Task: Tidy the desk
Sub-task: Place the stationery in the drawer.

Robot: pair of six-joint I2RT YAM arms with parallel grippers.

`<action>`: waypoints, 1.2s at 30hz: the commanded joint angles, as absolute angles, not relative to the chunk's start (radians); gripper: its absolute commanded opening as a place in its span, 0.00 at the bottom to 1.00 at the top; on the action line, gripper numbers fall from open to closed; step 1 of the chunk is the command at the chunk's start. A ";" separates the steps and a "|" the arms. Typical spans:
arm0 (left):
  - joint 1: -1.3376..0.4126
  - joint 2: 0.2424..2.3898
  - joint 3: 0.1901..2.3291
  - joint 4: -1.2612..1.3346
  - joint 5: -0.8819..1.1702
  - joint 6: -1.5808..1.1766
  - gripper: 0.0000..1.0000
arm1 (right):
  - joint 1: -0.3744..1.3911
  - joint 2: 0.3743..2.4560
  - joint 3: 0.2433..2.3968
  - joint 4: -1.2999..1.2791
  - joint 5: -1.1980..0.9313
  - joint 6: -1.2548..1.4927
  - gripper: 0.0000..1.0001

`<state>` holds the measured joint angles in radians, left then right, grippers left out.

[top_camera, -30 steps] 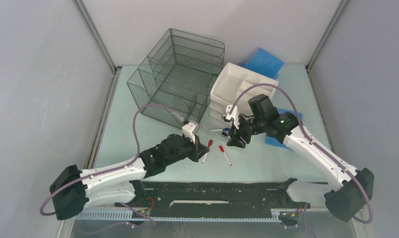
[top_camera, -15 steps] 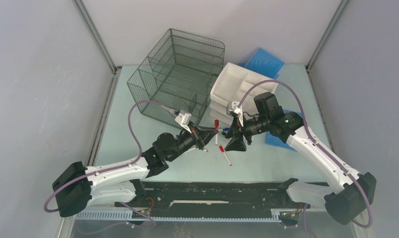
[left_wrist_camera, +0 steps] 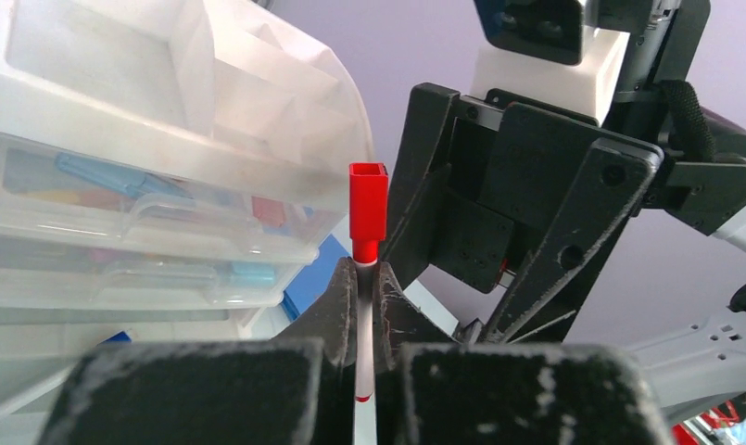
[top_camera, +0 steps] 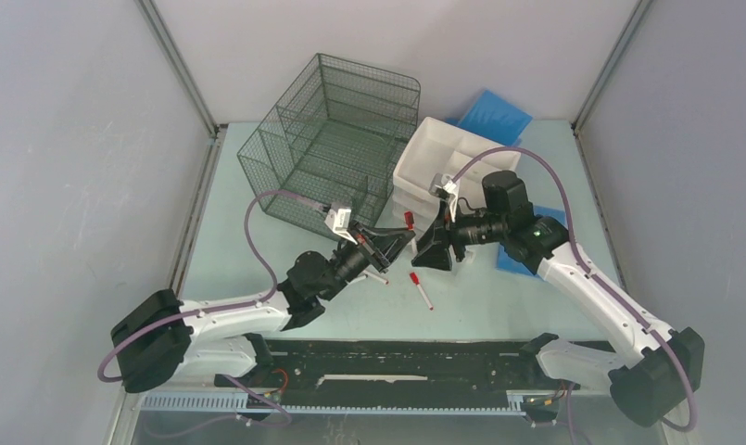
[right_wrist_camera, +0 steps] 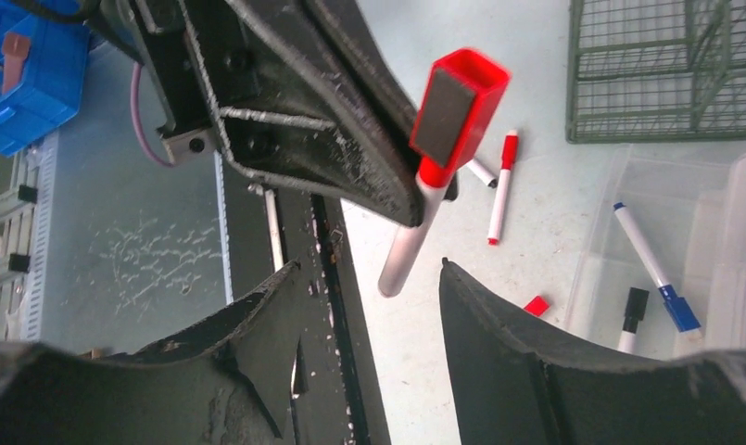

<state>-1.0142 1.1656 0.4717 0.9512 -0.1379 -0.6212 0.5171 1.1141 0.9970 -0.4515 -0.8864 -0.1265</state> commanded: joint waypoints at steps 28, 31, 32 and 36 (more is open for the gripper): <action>-1.046 1.177 0.500 1.057 -0.154 -0.609 0.34 | 0.507 1.119 0.994 -0.373 -0.765 -0.076 0.00; -1.045 1.130 0.500 0.977 -0.152 -0.572 0.52 | 0.508 1.117 1.006 -0.404 -0.733 -0.121 0.00; -1.045 1.106 0.498 0.942 -0.149 -0.545 0.56 | 0.509 1.117 1.011 -0.414 -0.708 -0.137 0.00; -1.039 0.969 0.472 0.756 -0.169 -0.428 0.73 | 0.523 1.113 1.017 -0.443 -0.578 -0.214 0.00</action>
